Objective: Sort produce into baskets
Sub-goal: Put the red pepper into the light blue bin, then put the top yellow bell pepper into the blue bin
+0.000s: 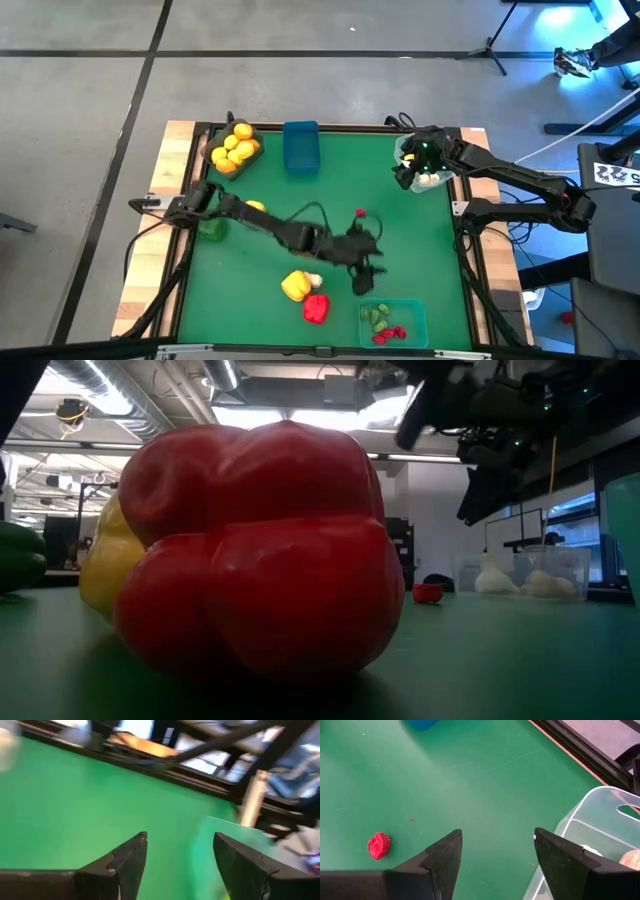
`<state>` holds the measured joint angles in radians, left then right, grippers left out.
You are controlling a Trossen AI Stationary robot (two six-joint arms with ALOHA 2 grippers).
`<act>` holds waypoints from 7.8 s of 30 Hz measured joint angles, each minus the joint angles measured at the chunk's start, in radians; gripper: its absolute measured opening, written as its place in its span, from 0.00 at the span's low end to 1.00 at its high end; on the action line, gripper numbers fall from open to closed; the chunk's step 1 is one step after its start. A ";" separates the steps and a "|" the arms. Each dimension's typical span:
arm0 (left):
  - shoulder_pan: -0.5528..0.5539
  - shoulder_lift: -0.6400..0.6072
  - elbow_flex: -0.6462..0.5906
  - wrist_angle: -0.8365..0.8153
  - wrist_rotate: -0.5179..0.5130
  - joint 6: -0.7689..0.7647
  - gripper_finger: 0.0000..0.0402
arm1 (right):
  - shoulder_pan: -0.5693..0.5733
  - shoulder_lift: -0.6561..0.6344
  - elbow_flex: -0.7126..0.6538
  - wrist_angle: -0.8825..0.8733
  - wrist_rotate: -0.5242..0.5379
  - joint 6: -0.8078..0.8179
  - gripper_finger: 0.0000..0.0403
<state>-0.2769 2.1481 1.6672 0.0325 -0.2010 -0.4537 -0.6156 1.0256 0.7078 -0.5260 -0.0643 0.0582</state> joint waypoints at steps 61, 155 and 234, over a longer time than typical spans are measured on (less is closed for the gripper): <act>0.371 0.116 -0.377 0.352 0.182 0.295 0.41 | 0.000 0.000 0.000 -0.024 0.012 0.023 0.60; -0.085 0.026 0.100 0.088 0.021 0.018 0.54 | 0.000 0.000 0.000 -0.006 0.007 0.041 0.60; -0.286 -0.917 -1.211 -0.569 -0.886 -1.068 0.48 | 0.000 0.000 0.000 0.083 0.060 0.054 0.60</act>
<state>-0.5630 1.2314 0.4561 -0.5369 -1.0868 -1.5221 -0.6155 1.0256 0.7074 -0.4431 -0.0038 0.1117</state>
